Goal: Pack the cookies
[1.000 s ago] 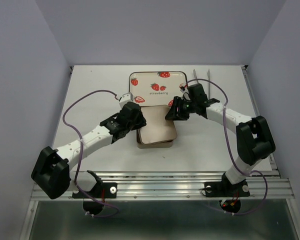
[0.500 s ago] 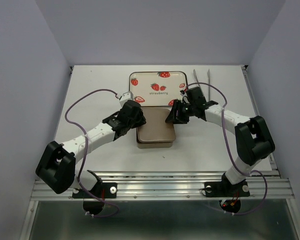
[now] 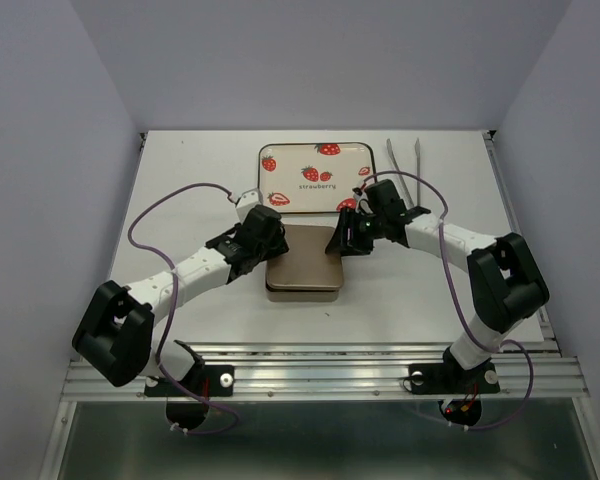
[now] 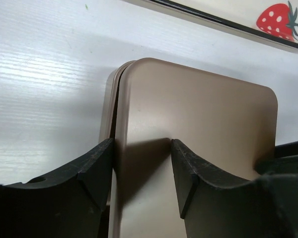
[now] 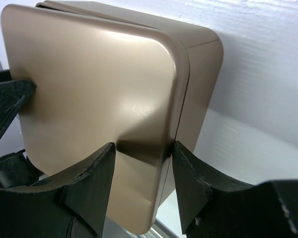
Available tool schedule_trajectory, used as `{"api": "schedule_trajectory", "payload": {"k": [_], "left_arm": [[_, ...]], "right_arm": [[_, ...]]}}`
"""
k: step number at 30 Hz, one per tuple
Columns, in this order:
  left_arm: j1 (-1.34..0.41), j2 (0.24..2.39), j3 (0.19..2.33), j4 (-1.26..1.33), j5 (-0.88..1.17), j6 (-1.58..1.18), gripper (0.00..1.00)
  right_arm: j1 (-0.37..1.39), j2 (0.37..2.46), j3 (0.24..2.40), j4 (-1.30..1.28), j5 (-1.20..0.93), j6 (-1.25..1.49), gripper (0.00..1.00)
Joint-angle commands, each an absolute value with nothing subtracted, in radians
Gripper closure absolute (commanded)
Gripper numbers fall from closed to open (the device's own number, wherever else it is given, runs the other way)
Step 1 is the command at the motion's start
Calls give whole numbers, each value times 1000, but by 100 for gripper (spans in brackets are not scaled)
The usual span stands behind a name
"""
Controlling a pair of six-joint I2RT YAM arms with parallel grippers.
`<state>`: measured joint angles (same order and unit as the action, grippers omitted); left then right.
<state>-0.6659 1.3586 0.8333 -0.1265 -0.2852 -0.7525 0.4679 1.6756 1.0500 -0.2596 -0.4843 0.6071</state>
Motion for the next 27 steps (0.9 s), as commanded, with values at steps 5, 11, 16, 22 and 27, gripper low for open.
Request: {"api": "schedule_trajectory", "payload": {"k": [5,11,16,22,27], "left_arm": [[-675,1328,834,-160,-304,-736,38],[-675,1287,844,-213,-304,-730,32],[-675,1256,807,-259,-325,-756,27],[-675,1209,762,-278,-351,-793,15],[-673,1207,779,-310,-385,-824,15]], "right_arm": [[522,1615,1048,-169,-580,614,46],[540,1609,1043,-161,-580,601,43],[549,1614,1023,-167,-572,600,43],[560,1620,1023,-172,-557,597,38],[560,1618,1031,-170,-512,611,38]]}}
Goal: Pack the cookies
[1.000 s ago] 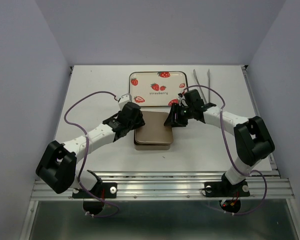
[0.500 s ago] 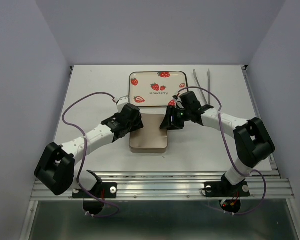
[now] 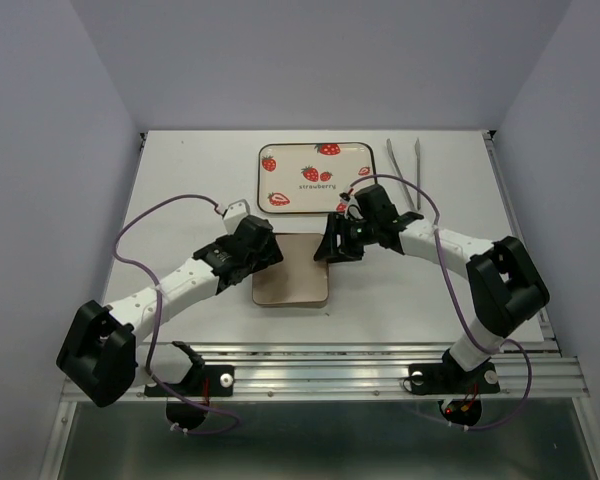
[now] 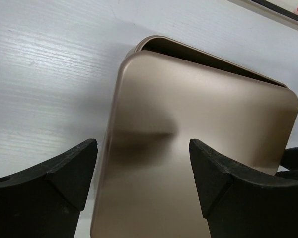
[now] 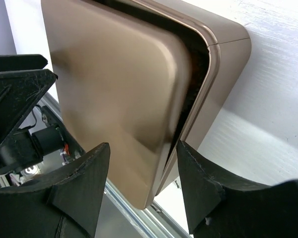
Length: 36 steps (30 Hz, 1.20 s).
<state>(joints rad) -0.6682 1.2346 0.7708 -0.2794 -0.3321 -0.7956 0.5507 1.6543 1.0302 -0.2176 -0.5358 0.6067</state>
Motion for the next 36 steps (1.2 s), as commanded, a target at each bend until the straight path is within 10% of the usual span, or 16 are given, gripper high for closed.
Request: {"api": "schedule_trajectory", "payload": {"k": [1,36], "left_arm": [[-673,1207,782,-313,-390,-828,14],[-672,1341,813,-175,-382,-798,24]], "right_arm": [[560,1615,1031,-170,-508,611,38],[560,1707,1095,-230,-393,540,48]]}}
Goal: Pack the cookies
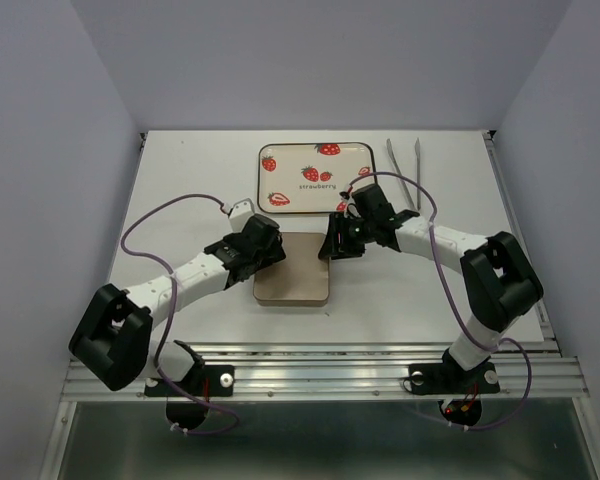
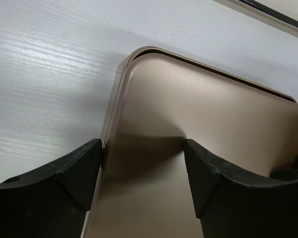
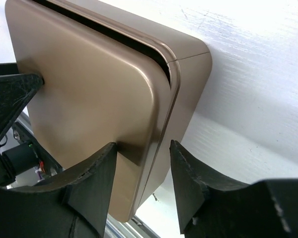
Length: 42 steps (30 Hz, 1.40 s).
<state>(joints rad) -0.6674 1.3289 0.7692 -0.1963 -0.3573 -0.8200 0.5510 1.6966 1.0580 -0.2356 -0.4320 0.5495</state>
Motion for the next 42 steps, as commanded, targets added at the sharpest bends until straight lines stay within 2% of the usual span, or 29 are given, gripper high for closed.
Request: {"api": "schedule_trajectory", "payload": {"k": [1,9,13,21,23,26,28,29,32,33,35,42], "left_arm": [[-672,1344,816,-175,-380,-789,24],[-666,1384,834,-183,-388,-784,24],[-655,1378,839,-212,-400,-799,23],[-653,1264,900,-294,-505,-801,11],[-652,1249,907,-290,-511,-778,10],[-641,1250,911,-252,-499,-750,11],[-629,1282,920,-229,-477,-732,19],[-626,1308,922,-218,-466,-727,29],[-603,1348,922,-146,-398,-698,44],[-598,1377,923,-128,-353,-690,54],[-595,1428,931,-66,-315,-672,64],[-561,1603,924,-58,-281,-681,71]], "right_arm": [[560,1706,1095,-229,-390,540,48],[560,1716,1103,-229,-377,549,50],[560,1715,1126,-251,-365,537,41],[560,1634,1180,-305,-298,476,36],[560,1623,1186,-304,-296,468,41],[560,1615,1198,-299,-301,460,57],[560,1624,1204,-281,-311,448,64],[560,1632,1209,-276,-311,451,66],[560,1693,1233,-258,-342,454,71],[569,1710,1239,-258,-351,457,72],[569,1756,1241,-249,-345,468,73],[569,1851,1207,-249,-278,503,76]]}}
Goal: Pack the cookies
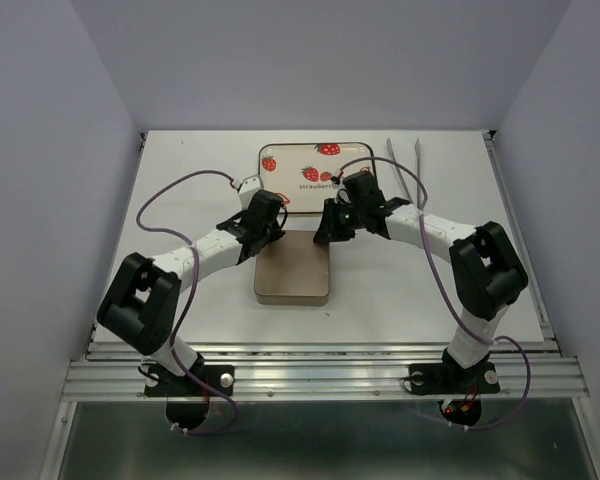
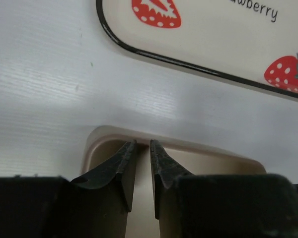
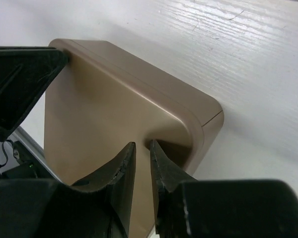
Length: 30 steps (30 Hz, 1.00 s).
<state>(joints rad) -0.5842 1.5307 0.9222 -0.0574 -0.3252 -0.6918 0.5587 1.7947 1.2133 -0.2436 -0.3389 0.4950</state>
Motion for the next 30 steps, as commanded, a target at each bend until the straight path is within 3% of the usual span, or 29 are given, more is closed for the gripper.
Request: {"api": "schedule_trajectory", "payload": {"k": [1,3,10,12,13,15,16,17,18,19,20,24,30], "left_arm": [[-557,1620,911,-58,-275,-687,72],[-552,1647,901,-67,-259,-702,78],[-551,1478,909,-106,-282,-723,75],[-552,1383,942,-152,-327,-716,63],[-552,1347,971,-176,-381,-706,42],[-551,1254,995,-192,-432,-696,17],[-551,1227,1018,-216,-481,-690,8],[-549,1185,1041,-257,-529,-689,1],[-549,1164,1042,-258,-529,-695,1],[-548,1148,1055,-311,-578,-721,1],[-545,1112,1058,-339,-597,-735,1],[-540,1020,1037,-514,-693,-868,1],[-532,853,922,-632,-727,-965,1]], "right_arm": [[569,1861,1203,-252,-273,508,76],[569,1870,1193,-253,-281,511,77],[569,1744,1219,-256,-215,483,73],[569,1663,1229,-249,-178,482,69],[569,1610,1226,-230,-128,489,58],[569,1556,1213,-210,-77,498,53],[569,1531,1201,-201,-22,502,37],[569,1481,1194,-202,56,515,29],[569,1453,1181,-202,57,529,20],[560,1422,1163,-204,146,540,3],[560,1355,1113,-204,205,558,0],[508,1179,973,-222,502,635,0],[499,990,862,-304,699,638,0]]}}
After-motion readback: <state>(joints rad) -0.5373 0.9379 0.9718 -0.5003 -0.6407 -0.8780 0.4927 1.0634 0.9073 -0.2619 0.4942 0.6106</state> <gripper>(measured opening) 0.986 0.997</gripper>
